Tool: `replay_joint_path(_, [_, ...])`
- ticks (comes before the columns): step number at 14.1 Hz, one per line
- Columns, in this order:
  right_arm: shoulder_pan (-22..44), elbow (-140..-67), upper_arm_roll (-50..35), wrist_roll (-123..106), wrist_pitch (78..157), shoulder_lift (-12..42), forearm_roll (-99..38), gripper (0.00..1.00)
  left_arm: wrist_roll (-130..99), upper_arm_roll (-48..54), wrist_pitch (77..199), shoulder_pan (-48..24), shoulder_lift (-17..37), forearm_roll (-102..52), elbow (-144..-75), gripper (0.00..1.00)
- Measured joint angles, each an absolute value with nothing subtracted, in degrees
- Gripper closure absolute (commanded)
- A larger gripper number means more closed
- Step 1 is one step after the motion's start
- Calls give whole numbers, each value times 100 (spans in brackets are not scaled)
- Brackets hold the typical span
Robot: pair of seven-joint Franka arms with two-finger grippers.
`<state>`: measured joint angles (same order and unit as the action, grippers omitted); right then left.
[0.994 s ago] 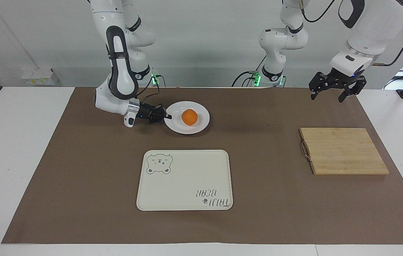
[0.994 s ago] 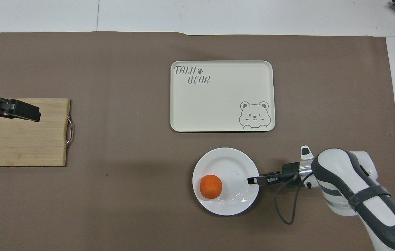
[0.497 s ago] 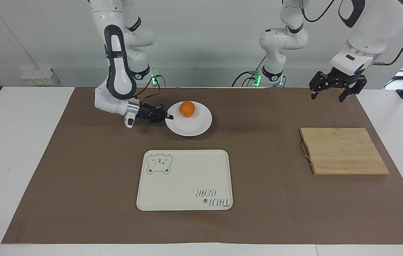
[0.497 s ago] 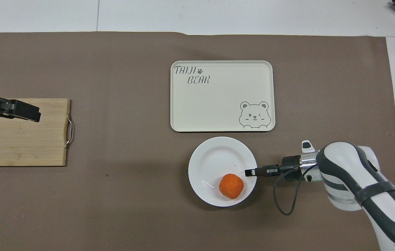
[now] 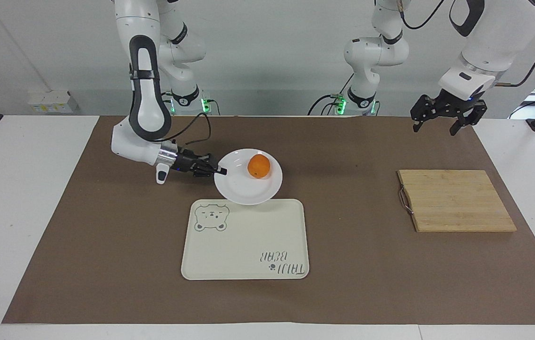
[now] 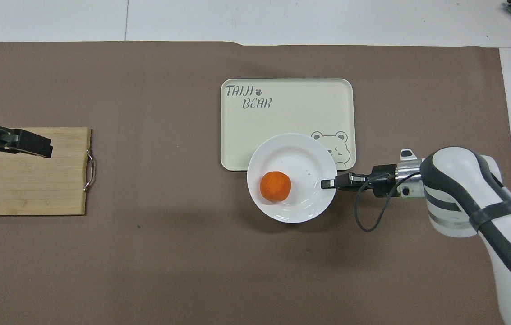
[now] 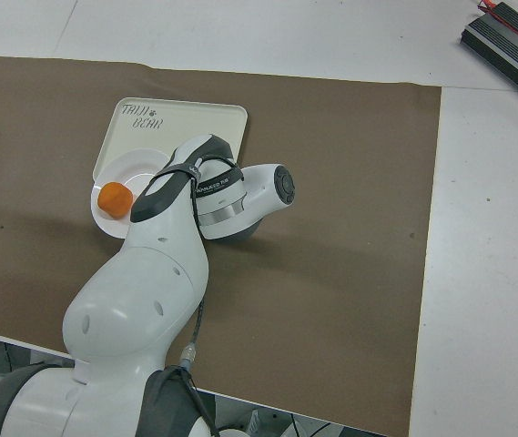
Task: Place orange and plate with both arms
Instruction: 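Slide the plate with the right gripper onto the bear tray, then lower the plate onto the tray and open the right gripper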
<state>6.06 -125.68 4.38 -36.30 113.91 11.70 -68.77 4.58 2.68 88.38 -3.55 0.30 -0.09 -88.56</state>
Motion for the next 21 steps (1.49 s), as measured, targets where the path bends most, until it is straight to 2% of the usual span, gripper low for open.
replay_joint_path(8, [565,-10503,445,-2545,11577,2221,-6877,100,458,268,8838,-355,30,-9,-8856,0])
replay_joint_path(12, [531,-9653,449,-2415,11597,2966,-6877,100,458,268,8838,-355,30,-9,-8856,0])
replay_joint_path(15, [574,-9454,422,-2415,11597,3269,-6877,100,458,268,8838,-355,30,-9,-8856,0])
replay_joint_path(21, [764,-9493,411,-2415,11601,3386,-6877,100,458,268,8838,-355,30,-9,-8856,0])
